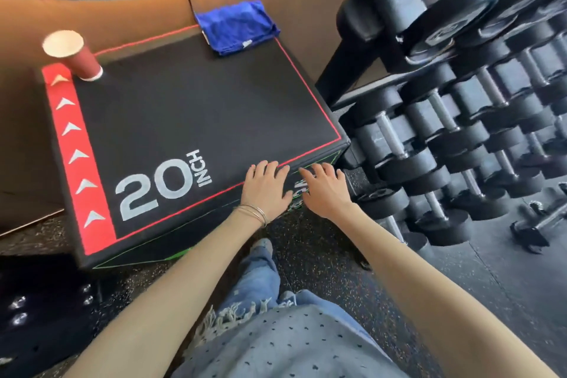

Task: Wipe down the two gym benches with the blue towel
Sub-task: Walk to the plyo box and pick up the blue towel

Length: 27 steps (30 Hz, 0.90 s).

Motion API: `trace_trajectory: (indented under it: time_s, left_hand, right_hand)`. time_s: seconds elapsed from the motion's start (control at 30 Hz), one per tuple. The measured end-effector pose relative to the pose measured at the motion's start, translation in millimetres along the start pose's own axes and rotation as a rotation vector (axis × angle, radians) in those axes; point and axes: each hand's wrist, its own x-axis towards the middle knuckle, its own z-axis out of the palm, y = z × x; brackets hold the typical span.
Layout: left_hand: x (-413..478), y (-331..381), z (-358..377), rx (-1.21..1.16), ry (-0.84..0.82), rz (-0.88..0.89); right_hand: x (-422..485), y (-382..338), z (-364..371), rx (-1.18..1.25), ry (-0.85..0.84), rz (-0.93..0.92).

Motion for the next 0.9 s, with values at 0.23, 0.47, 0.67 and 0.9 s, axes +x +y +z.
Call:
trace_trajectory:
  time_s: [0.23,0.47,0.67,0.9]
  left_hand:
    - [38,-52,-14,-0.003,-0.007,-0.033]
    - [81,-77,-21,-0.029,-0.022,-0.101]
    - [140,-92,-38,-0.055,-0.007,-0.234]
    - [221,-105,-59,-0.047,0.05,-0.326]
  right_hand:
    - [65,-16,-28,-0.004,0.064,-0.023]
    - [126,-18,-48,-0.042,0.009,-0.134]
    - [193,-16,-75,-0.059,0.004,-0.256]
    - [284,-9,-113,-0.084,0.035,-0.383]
